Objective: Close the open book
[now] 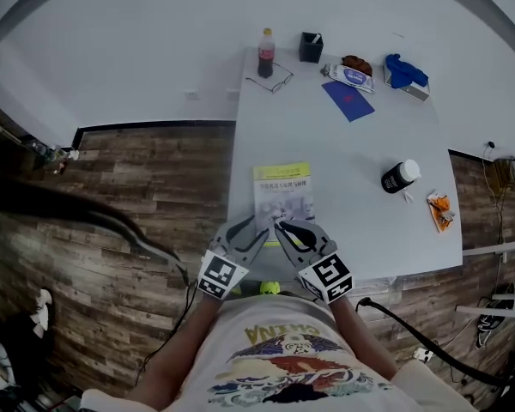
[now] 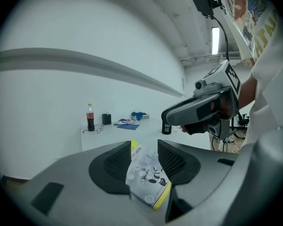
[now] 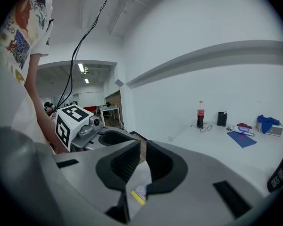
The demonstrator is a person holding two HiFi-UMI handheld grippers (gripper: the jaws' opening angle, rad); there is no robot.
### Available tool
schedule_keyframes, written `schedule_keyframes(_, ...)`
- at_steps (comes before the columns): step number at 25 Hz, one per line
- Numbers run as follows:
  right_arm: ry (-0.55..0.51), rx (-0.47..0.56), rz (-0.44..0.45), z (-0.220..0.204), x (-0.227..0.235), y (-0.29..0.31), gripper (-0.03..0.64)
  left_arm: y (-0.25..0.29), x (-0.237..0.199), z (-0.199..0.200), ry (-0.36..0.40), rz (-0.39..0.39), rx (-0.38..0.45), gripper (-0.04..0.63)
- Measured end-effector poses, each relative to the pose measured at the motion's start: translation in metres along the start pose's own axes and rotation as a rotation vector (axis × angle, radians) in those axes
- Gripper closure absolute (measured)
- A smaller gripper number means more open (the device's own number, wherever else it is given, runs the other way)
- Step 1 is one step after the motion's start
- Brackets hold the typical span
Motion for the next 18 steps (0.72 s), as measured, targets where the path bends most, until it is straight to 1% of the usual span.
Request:
schedule_keyframes(3,0.000,0.010,-0.003,0.005,-0.001,0.003,0.569,-0.010,-0.010,0.006,0.003,0.033,0.031,0.437)
schedule_keyframes(5,-0.005,0.017,-0.007,0.009,-0.002,0.004,0.569,-0.013,-0.013,0.008,0.005,0.041,0.041,0.437)
schedule_keyframes(13,-0.013,0.031,-0.012,0.021,-0.004,0.013,0.569,-0.021,-0.025,0.016,0.012,0.041,0.077,0.437)
schedule_keyframes(18,-0.020,0.028,-0.011,0.028,-0.007,0.017,0.569,-0.025,-0.029,0.017,0.012,0.033,0.069,0.437)
Point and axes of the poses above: the fingertips, and each gripper's own axes: y forward along the fingers, x to its right, z out of its top, the point moved 3 cm from there along -y, backward along the fingers, and after that the axes turned 13 degrees about -x, right-handed, at the moved point
